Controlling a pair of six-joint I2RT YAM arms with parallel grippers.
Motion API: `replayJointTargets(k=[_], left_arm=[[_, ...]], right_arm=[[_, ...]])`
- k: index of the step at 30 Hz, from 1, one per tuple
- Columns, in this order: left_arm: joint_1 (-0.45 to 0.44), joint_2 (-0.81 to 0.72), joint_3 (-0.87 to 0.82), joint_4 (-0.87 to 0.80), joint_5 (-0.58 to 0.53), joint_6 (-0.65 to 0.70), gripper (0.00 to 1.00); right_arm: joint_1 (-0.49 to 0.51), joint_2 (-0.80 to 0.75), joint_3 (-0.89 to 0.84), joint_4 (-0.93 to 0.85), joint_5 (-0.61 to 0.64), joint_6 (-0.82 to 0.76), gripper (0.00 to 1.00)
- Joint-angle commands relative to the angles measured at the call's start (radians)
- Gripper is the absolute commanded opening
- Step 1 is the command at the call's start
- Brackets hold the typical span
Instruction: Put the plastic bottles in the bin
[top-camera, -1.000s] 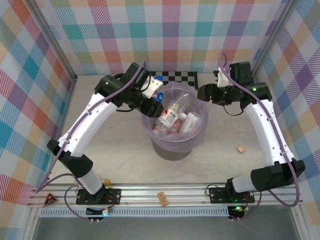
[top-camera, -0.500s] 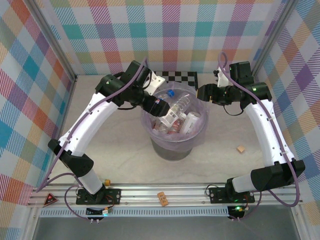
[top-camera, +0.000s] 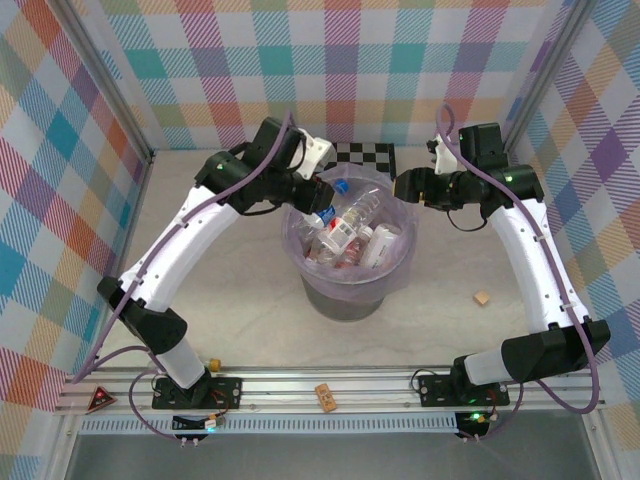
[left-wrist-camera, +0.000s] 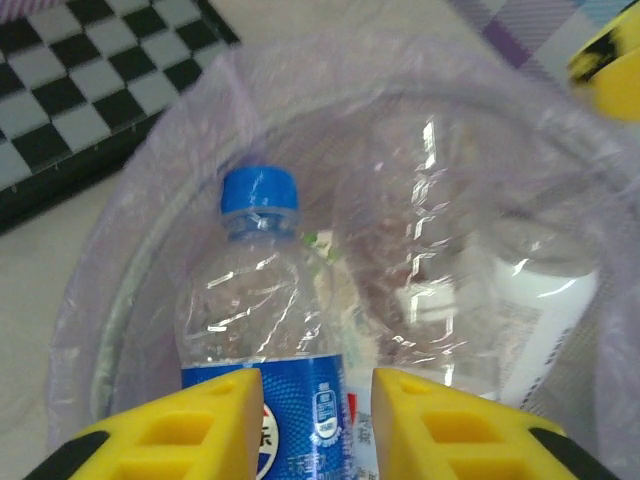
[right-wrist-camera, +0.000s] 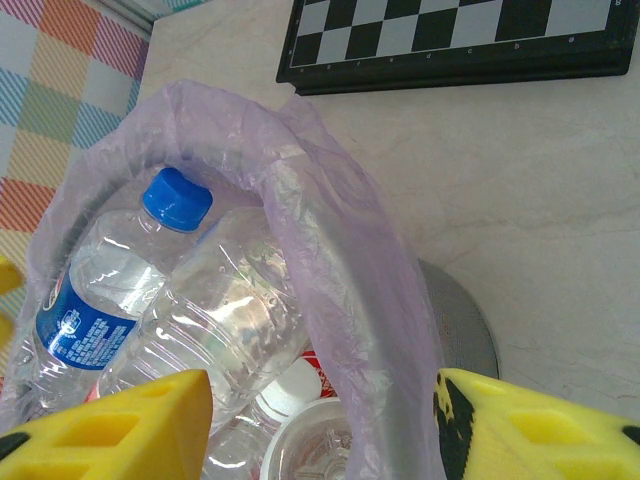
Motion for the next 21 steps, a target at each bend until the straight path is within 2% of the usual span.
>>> replayJointTargets(k=[1,8,13,16,20,21], left_arm=[[-0.022,0.015,-0.092,0.018,-0.020,-0.021,0.30],[-0.036,0.002,-0.245,0.098,-0.017,-0.087,0.25],[-0.035,-0.004,-0.225,0.114,-0.019,-0.094,0.26],[-0.036,-0.014,-0.195,0.116,-0.029,-0.093,0.35],[-0.036,-0.037,-0.150,0.127,-0.054,-0.094,0.53],[-0.035,-0.043,-0.137,0.127,-0.058,-0.095,0.54]], right_arm=[[0.006,-0.023,0.000,0.004,-0.003,0.001,0.61],[0.005,-0.017,-0.004,0.012,-0.010,0.003,0.61],[0.005,-0.021,-0.003,0.009,-0.010,0.001,0.61],[0.005,-0.023,-0.006,0.010,-0.009,0.001,0.61],[0.006,-0.023,-0.003,0.011,-0.010,0.001,0.61],[0.006,-0.021,0.000,0.011,-0.010,-0.002,0.61]])
